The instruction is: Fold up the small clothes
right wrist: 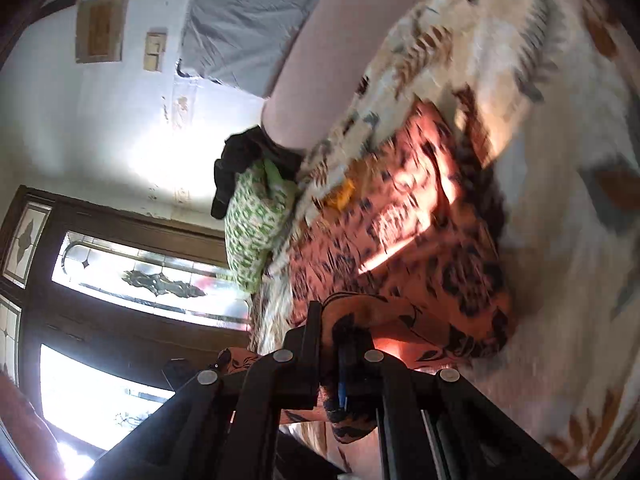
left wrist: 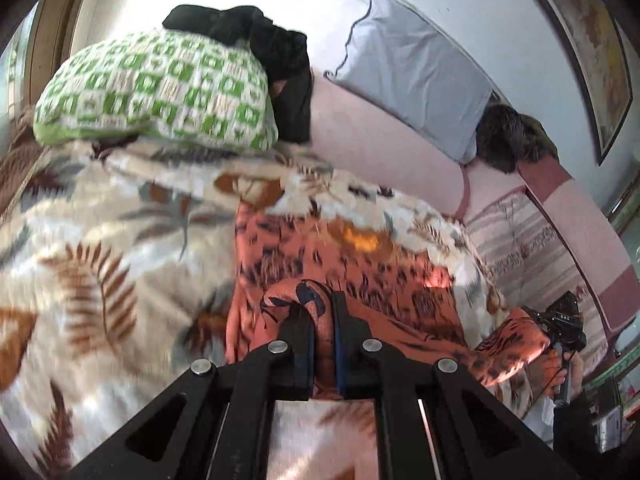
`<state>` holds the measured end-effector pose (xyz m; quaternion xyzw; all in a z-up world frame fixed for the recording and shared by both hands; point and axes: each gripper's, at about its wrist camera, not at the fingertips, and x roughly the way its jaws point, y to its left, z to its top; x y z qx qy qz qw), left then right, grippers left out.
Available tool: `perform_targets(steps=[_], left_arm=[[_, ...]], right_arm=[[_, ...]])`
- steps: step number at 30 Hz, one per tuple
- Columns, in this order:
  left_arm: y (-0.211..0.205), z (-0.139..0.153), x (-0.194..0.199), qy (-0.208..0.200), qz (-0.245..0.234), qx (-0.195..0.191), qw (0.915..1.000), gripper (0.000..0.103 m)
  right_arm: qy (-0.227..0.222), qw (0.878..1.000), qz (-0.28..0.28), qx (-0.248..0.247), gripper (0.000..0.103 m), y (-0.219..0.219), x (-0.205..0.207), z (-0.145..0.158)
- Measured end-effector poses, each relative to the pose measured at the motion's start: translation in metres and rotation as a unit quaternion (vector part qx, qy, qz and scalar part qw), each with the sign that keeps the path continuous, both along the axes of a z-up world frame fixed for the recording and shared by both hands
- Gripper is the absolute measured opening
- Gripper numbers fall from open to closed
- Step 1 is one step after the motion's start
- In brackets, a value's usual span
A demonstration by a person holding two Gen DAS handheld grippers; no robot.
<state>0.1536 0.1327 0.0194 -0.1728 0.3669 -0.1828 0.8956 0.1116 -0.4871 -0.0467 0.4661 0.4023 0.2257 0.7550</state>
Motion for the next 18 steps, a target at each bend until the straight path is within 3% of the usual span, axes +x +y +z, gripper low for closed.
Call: perform_targets(steps=[2, 3, 4, 5, 6, 7, 8, 9, 13, 15, 18], left_arm=[[-0.008, -0.008, 0.054, -0.009, 0.025, 0.018, 0.9995, 0.024], [-0.012, -0.020, 0.079, -0.011, 0.040, 0.034, 0.9986, 0.050], [-0.022, -0.033, 0.105, -0.004, 0.056, 0.060, 0.9966, 0.075], [-0.030, -0.052, 0.126, 0.016, 0.073, 0.092, 0.9929, 0.093], [-0.034, -0.072, 0.143, 0.038, 0.085, 0.125, 0.9877, 0.093], [-0.034, -0.091, 0.153, 0.070, 0.091, 0.154, 0.9815, 0.091], [-0.030, -0.103, 0.157, 0.100, 0.097, 0.170, 0.9755, 0.090], [-0.023, -0.106, 0.152, 0.103, 0.100, 0.162, 0.9763, 0.090], [0.005, -0.076, 0.089, 0.043, 0.123, 0.126, 0.9835, 0.091], [0.010, -0.073, 0.048, 0.042, 0.126, 0.095, 0.9866, 0.091], [0.005, -0.089, 0.005, 0.075, 0.112, 0.025, 0.9906, 0.091]], right_arm=[[-0.020, 0.999, -0.028, 0.005, 0.010, -0.008, 0.049, 0.006], [-0.028, 0.999, -0.037, -0.004, 0.011, -0.008, 0.073, 0.005], [-0.033, 0.999, -0.032, -0.017, 0.022, -0.007, 0.097, -0.004], [-0.020, 0.999, -0.035, -0.035, 0.060, -0.008, 0.117, -0.019], [0.011, 0.997, -0.054, -0.061, 0.085, -0.008, 0.129, -0.037], [0.036, 0.993, -0.079, -0.085, 0.097, -0.009, 0.133, -0.052], [0.044, 0.991, -0.092, -0.086, 0.097, -0.011, 0.130, -0.064], [0.046, 0.991, -0.105, -0.071, 0.097, -0.014, 0.119, -0.072], [0.006, 0.991, -0.095, -0.092, 0.097, -0.003, 0.046, -0.061], [0.003, 0.993, -0.092, -0.078, 0.097, 0.005, 0.005, -0.059], [0.032, 0.994, -0.091, -0.053, 0.097, 0.026, -0.039, -0.076]])
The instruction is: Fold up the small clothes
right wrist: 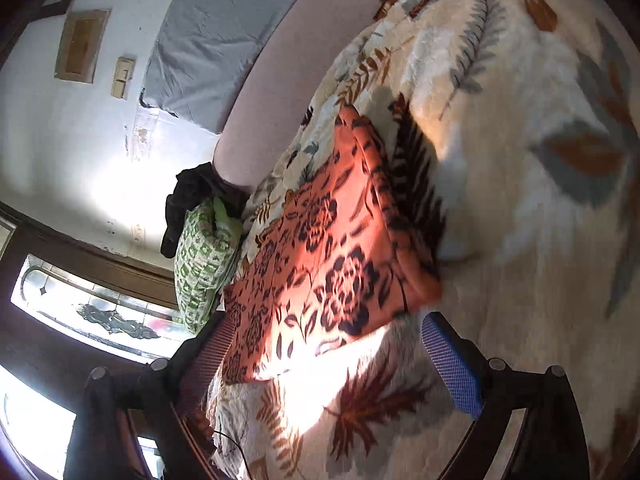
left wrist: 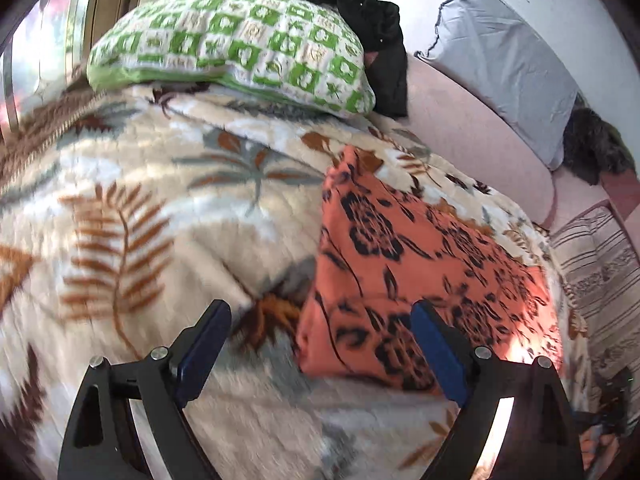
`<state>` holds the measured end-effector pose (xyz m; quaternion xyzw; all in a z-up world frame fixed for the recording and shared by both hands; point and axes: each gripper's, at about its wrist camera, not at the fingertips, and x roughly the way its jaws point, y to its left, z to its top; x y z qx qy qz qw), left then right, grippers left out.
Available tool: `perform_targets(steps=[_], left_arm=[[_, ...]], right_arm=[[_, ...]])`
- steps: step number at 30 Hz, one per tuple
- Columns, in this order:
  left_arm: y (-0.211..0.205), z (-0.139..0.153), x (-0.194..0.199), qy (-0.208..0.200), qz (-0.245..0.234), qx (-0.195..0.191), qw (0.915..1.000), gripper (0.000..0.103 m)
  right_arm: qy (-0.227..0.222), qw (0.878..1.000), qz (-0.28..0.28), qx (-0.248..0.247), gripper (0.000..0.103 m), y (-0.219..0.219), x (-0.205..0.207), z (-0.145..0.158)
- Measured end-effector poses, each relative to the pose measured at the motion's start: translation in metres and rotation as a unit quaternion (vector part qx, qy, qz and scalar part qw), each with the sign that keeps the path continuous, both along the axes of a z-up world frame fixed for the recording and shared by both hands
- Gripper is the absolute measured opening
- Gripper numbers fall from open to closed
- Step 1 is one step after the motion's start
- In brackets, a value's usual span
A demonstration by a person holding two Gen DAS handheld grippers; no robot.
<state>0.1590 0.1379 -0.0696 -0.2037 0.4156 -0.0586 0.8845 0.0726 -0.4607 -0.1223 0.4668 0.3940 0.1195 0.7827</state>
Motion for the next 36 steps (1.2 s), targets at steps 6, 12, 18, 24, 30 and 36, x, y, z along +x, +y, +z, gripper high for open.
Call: perform_targets(steps=[6, 12, 18, 24, 30, 36], left_arm=[[-0.036, -0.045, -0.004, 0.064, 0.043, -0.087, 0.9932, 0.092], [-0.047, -0.046, 0.028, 0.067, 0.077, -0.058, 0.9931, 0.060], [-0.051, -0.011, 0.041, 0.060, 0.048, -0.043, 0.9961, 0.011], [-0.058, 0.048, -0.027, -0.026, 0.016, -0.013, 0.9994, 0.009], [-0.048, -0.034, -0.096, 0.060, 0.011, 0.007, 0.9981, 0.040], [-0.029, -0.029, -0.107, 0.042, 0.019, 0.056, 0.9974, 0.060]], right_arm=[[0.031, 0.996, -0.075, 0.042, 0.096, 0.007, 0.005, -0.028], [0.085, 0.977, -0.168, 0.095, 0.094, -0.002, 0.037, -0.040], [0.089, 0.984, -0.147, 0.046, 0.012, 0.005, 0.077, -0.032], [0.009, 0.995, -0.100, -0.009, 0.007, 0.015, 0.046, 0.051], [0.029, 0.997, -0.068, -0.013, 0.012, 0.020, -0.048, 0.038], [0.109, 0.989, -0.091, -0.044, 0.041, -0.017, -0.086, -0.016]])
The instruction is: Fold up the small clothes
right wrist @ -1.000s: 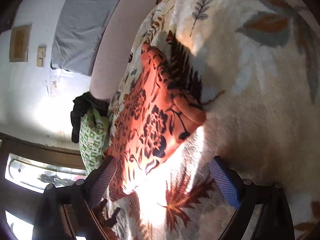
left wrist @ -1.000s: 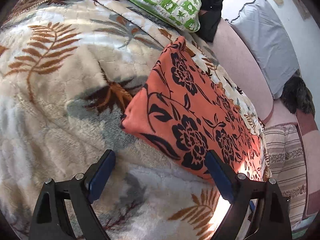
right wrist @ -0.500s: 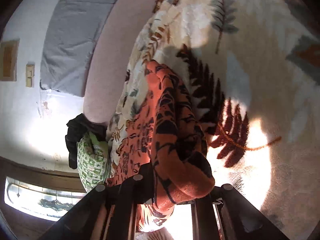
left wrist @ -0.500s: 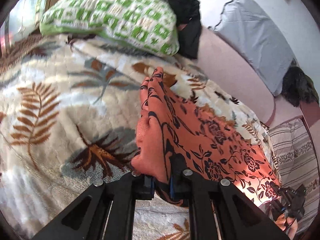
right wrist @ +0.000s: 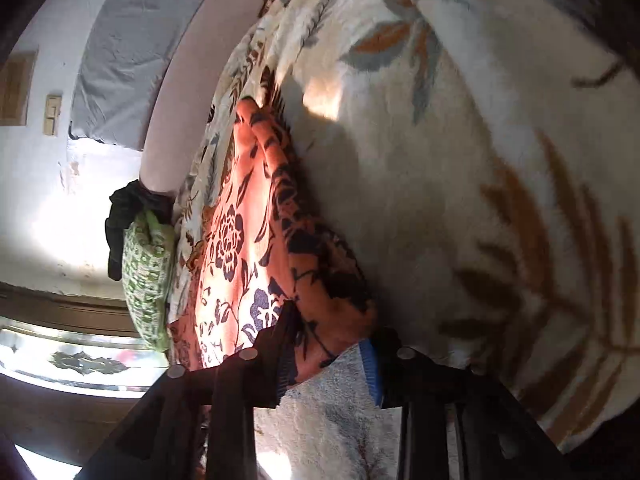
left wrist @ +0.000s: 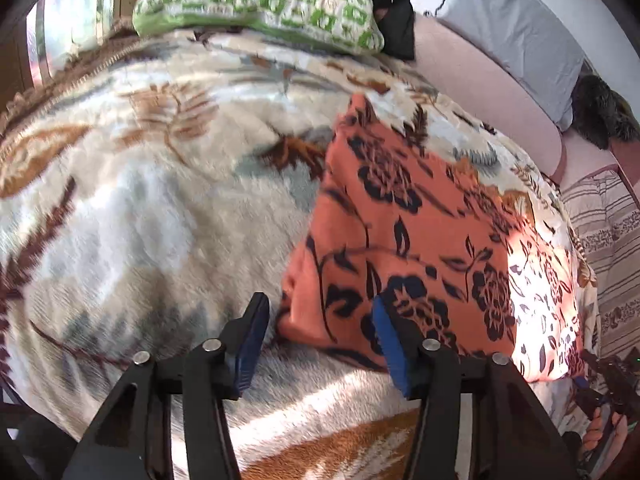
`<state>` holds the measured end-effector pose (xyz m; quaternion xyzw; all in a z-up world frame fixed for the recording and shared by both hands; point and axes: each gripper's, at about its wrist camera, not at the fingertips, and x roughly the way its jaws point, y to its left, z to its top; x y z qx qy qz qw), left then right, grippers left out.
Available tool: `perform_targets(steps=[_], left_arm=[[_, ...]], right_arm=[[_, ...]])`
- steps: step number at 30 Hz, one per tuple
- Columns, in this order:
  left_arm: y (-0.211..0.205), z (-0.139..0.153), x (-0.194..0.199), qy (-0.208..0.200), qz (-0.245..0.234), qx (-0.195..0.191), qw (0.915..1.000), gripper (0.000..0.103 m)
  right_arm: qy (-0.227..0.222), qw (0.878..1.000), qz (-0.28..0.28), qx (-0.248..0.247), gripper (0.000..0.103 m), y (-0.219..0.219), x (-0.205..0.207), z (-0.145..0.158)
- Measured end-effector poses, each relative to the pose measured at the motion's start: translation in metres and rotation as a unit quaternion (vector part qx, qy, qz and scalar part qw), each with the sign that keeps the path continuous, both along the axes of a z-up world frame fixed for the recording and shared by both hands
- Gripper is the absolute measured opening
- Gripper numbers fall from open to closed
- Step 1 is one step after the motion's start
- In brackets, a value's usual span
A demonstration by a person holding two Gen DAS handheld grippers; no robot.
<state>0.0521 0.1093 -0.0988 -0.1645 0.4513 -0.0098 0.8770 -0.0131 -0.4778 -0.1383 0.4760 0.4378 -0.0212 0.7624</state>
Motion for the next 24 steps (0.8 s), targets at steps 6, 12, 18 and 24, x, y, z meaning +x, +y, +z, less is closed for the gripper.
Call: perform_targets(steps=[6, 12, 18, 24], left_arm=[[-0.004, 0.041, 0.013, -0.072, -0.035, 0.004, 0.9968, 0.064], [-0.057, 0.018, 0.045, -0.078, -0.113, -0.002, 0.9905, 0.073], [-0.058, -0.043, 0.091, 0.011, -0.099, 0.024, 0.9948, 0.074], [-0.044, 0.003, 0.079, -0.053, -0.115, -0.012, 0.9918, 0.074]], right_arm=[[-0.083, 0.994, 0.036, -0.066, 0.074, -0.015, 0.040, 0.070], [-0.086, 0.981, 0.158, 0.067, 0.076, 0.012, 0.157, 0.048], [-0.027, 0.996, 0.038, 0.075, 0.076, -0.026, 0.215, -0.011], [-0.073, 0.987, 0.140, -0.005, 0.076, 0.018, 0.166, 0.047]])
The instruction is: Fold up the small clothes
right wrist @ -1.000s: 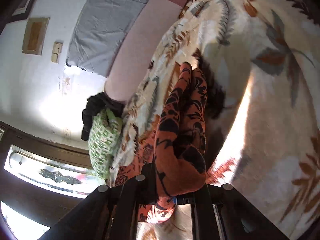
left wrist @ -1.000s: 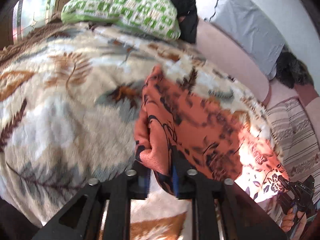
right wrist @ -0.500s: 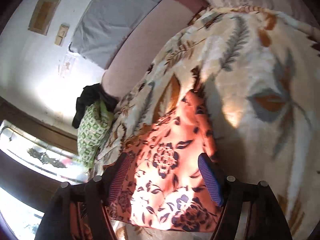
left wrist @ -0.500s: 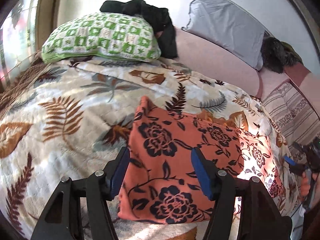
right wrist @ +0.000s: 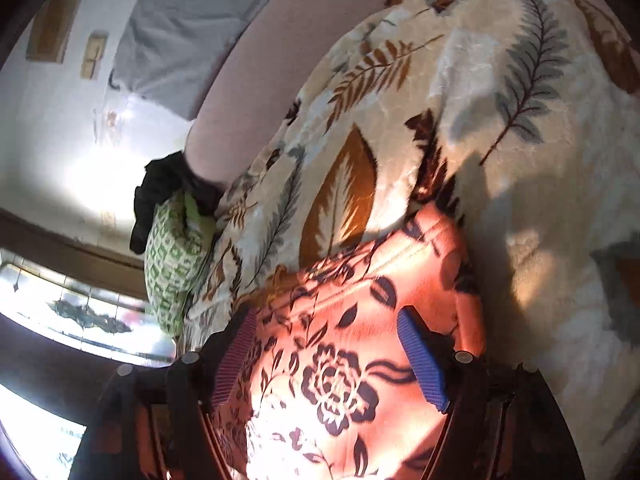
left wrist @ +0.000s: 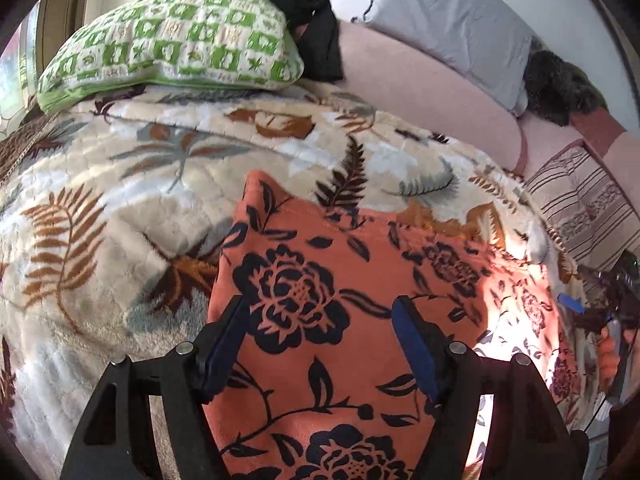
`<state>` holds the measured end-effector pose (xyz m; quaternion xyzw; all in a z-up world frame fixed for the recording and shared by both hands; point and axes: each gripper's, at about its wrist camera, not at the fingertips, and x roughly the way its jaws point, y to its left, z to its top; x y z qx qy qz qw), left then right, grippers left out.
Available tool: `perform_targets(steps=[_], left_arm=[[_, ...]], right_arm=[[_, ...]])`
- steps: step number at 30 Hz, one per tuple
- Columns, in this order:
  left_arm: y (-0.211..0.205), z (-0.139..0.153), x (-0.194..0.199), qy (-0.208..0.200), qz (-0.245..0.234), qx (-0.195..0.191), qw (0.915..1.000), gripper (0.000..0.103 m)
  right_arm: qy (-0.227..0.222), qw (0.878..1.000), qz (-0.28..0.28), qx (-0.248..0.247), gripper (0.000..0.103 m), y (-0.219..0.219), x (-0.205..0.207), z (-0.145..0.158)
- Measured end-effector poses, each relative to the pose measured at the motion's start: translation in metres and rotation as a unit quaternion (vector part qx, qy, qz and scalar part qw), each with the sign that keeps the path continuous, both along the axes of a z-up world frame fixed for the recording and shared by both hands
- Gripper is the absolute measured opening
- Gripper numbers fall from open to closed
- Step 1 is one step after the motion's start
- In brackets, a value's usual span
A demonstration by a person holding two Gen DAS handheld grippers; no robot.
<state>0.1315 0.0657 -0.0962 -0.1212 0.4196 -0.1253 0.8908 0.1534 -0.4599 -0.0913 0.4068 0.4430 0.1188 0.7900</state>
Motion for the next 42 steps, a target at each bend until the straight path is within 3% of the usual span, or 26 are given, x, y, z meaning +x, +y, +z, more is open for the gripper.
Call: perform_targets(steps=[3, 6, 8, 10, 11, 12, 16, 21, 23, 24, 27, 29, 34, 36, 42], left_arm=[[0.006, 0.009, 0.023, -0.008, -0.025, -0.034, 0.9991, 0.074], [0.010, -0.005, 0.070, 0.026, -0.044, -0.074, 0.9959, 0.074], [0.012, -0.029, 0.105, 0.075, -0.031, -0.043, 0.9958, 0.073], [0.022, -0.042, 0.124, 0.095, -0.004, -0.036, 0.9948, 0.047], [0.027, -0.036, 0.126, 0.092, 0.009, -0.036, 0.9950, 0.047], [0.029, -0.026, 0.123, 0.085, 0.023, -0.027, 0.9957, 0.048], [0.033, 0.018, 0.077, 0.015, 0.029, -0.012, 0.9994, 0.074], [0.019, 0.035, -0.005, -0.008, 0.006, -0.012, 0.9999, 0.086], [0.010, 0.027, -0.035, -0.003, -0.006, -0.010, 0.9999, 0.086], [0.002, 0.020, -0.048, 0.006, -0.012, 0.006, 0.9999, 0.086], [-0.012, -0.004, -0.075, 0.023, -0.010, 0.048, 0.9985, 0.086], [-0.016, -0.014, -0.083, 0.042, -0.005, 0.063, 0.9971, 0.086], [-0.021, 0.005, -0.096, 0.019, 0.002, 0.027, 0.9994, 0.086], [-0.025, 0.011, -0.095, 0.012, -0.004, 0.037, 0.9993, 0.086], [-0.031, 0.015, -0.090, 0.024, 0.006, 0.037, 0.9990, 0.086]], right_arm=[[-0.007, 0.998, 0.058, 0.021, 0.078, 0.028, -0.042, 0.007], [0.004, 0.994, 0.104, 0.043, 0.078, 0.056, -0.070, 0.000], [0.012, 0.991, 0.121, 0.056, 0.078, 0.067, -0.077, -0.012], [0.041, 0.993, 0.105, 0.046, 0.078, 0.068, -0.077, -0.032], [0.055, 0.994, 0.089, 0.037, 0.078, 0.065, -0.076, -0.040], [0.059, 0.994, 0.076, 0.044, 0.078, 0.062, -0.076, -0.043], [0.031, 0.996, 0.068, 0.042, 0.078, 0.059, -0.086, -0.024], [0.026, 0.997, 0.052, 0.058, 0.080, 0.054, -0.100, -0.029], [0.064, 0.996, -0.005, 0.059, 0.079, 0.037, -0.109, -0.048], [0.057, 0.994, -0.029, 0.088, 0.079, 0.030, -0.116, -0.048], [0.018, 0.997, -0.041, 0.065, 0.080, 0.027, -0.141, -0.018], [0.007, 0.994, -0.057, 0.093, 0.084, 0.025, -0.164, -0.013], [0.071, 0.981, -0.121, 0.133, 0.085, 0.018, -0.201, -0.052], [0.065, 0.972, -0.154, 0.163, 0.085, 0.009, -0.200, -0.060], [0.044, 0.964, -0.219, 0.146, 0.081, -0.008, -0.169, -0.058]])
